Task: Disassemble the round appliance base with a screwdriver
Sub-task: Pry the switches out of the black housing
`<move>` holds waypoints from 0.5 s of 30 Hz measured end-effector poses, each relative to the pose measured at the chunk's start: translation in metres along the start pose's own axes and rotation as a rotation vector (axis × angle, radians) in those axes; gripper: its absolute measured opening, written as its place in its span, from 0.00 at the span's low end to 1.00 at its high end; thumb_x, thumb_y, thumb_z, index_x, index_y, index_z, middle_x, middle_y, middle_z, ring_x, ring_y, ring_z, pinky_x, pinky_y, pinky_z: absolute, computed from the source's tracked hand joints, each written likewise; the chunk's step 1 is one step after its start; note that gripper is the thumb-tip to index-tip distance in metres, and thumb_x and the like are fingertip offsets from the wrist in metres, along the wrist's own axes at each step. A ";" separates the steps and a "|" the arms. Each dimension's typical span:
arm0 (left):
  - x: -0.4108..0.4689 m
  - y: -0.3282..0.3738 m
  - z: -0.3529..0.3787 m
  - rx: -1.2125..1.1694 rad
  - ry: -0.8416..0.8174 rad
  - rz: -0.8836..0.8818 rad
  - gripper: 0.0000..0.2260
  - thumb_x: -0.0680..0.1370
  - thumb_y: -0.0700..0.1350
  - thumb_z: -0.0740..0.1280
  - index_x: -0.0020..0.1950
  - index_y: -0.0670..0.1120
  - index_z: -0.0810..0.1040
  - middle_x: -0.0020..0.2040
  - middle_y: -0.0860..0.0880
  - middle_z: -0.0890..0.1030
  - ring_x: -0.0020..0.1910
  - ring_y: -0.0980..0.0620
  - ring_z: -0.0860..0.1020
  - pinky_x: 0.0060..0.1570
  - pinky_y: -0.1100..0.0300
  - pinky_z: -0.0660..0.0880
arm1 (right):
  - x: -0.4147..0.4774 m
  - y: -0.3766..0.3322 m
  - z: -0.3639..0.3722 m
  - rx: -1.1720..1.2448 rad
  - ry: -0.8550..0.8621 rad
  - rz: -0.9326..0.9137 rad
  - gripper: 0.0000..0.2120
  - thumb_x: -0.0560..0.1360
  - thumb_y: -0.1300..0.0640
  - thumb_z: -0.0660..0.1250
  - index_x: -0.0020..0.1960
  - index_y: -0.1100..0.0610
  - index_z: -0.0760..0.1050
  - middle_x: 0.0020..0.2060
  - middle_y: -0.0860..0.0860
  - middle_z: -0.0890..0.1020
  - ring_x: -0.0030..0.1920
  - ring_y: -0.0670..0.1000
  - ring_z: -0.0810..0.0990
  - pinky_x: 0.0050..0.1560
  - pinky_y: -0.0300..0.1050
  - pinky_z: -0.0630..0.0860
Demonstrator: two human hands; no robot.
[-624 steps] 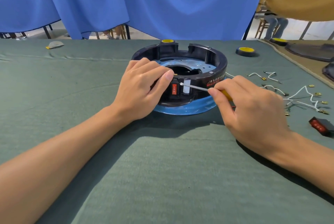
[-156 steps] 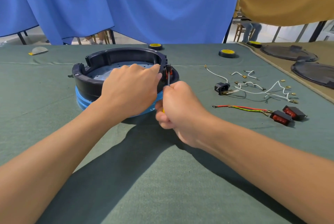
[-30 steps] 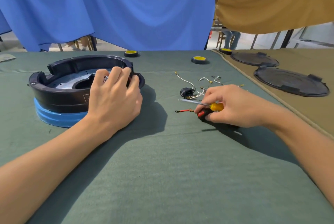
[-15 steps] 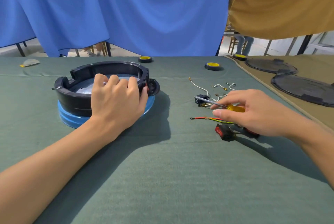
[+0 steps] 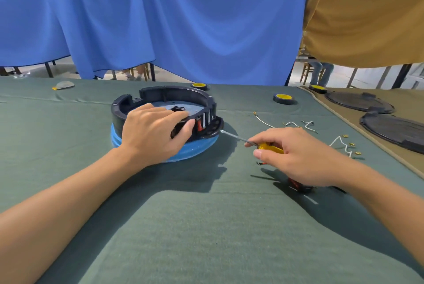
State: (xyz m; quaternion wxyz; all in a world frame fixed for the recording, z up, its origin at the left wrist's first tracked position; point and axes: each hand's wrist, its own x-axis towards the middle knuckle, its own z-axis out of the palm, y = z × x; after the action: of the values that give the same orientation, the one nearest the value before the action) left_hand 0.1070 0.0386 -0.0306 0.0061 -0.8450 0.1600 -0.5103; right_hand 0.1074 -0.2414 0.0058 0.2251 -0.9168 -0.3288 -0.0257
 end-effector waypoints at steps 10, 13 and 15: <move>-0.006 0.006 -0.001 -0.129 0.089 -0.475 0.15 0.76 0.49 0.58 0.46 0.43 0.82 0.48 0.48 0.82 0.55 0.45 0.74 0.56 0.49 0.62 | 0.065 -0.007 0.004 0.092 0.350 0.020 0.07 0.77 0.50 0.66 0.53 0.48 0.80 0.46 0.48 0.77 0.46 0.45 0.74 0.47 0.40 0.65; -0.002 0.015 0.002 -0.194 0.004 -0.904 0.17 0.75 0.51 0.61 0.61 0.46 0.72 0.66 0.46 0.66 0.67 0.46 0.59 0.63 0.45 0.59 | 0.083 -0.003 0.012 0.014 0.278 0.038 0.18 0.75 0.41 0.66 0.63 0.45 0.76 0.56 0.49 0.71 0.57 0.48 0.71 0.55 0.41 0.64; 0.000 0.014 0.003 -0.268 -0.039 -1.096 0.22 0.76 0.53 0.63 0.65 0.45 0.66 0.68 0.45 0.63 0.68 0.46 0.58 0.64 0.45 0.59 | 0.089 -0.001 0.016 -0.024 0.178 0.043 0.25 0.73 0.35 0.64 0.67 0.44 0.73 0.66 0.49 0.66 0.65 0.48 0.69 0.64 0.47 0.66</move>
State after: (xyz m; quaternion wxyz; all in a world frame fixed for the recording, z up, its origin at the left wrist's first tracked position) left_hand 0.1057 0.0250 -0.0338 -0.3642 -0.8073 -0.2389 -0.3982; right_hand 0.1751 -0.1810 0.0095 0.2430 -0.9204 -0.2872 -0.1062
